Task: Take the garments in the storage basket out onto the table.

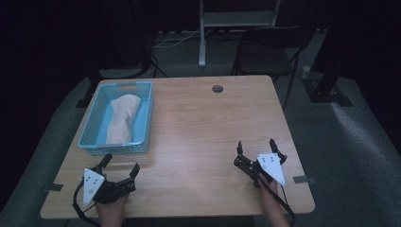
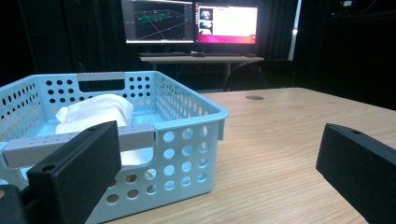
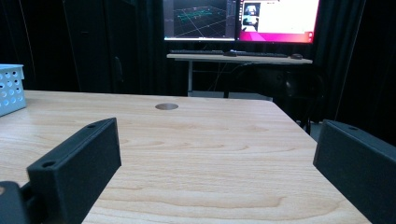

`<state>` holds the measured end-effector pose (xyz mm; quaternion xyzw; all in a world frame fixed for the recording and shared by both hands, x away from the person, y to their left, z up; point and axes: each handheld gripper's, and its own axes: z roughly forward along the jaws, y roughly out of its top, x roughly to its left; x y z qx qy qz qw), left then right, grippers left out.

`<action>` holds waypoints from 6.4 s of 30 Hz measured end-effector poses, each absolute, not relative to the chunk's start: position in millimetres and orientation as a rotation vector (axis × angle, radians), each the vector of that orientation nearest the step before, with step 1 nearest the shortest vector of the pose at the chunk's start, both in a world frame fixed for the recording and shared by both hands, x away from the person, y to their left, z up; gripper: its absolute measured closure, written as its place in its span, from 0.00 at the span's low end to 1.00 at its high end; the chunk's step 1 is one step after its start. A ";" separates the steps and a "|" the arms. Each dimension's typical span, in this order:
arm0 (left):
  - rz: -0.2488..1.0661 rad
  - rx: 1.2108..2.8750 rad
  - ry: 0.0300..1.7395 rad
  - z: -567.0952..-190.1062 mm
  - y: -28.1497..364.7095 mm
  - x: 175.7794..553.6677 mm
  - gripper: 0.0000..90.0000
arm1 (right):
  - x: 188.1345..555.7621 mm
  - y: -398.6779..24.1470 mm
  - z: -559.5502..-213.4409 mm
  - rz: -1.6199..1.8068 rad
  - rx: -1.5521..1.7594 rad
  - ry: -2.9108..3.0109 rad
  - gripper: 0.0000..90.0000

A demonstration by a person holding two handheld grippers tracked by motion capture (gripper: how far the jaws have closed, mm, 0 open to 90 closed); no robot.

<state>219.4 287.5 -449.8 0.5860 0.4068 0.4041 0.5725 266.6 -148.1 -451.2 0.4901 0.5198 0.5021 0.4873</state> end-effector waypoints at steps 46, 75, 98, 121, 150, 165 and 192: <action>0.906 1.324 1.016 -426.4 297.1 219.5 0.00 | 266.6 -148.4 -451.1 1.220 1.196 1.260 0.00; 0.967 1.272 1.072 -378.7 316.2 234.9 0.00 | 266.5 -148.3 -451.2 1.220 1.194 1.259 0.00; 0.991 1.287 1.064 -316.5 320.9 264.8 0.00 | 266.3 -148.3 -451.2 1.220 1.193 1.260 0.00; 0.958 1.382 1.163 -311.5 324.2 307.9 0.00 | 266.2 -148.3 -451.2 1.220 1.191 1.259 0.00; 0.923 1.482 1.310 -308.0 333.6 361.3 0.00 | 266.3 -148.3 -451.1 1.223 1.192 1.260 0.00; 0.982 1.690 1.360 -297.3 321.4 394.9 0.00 | 266.4 -148.2 -451.1 1.223 1.192 1.263 0.00; 0.769 1.873 1.510 -322.8 303.8 452.9 0.00 | 266.0 -148.1 -451.2 1.226 1.189 1.261 0.00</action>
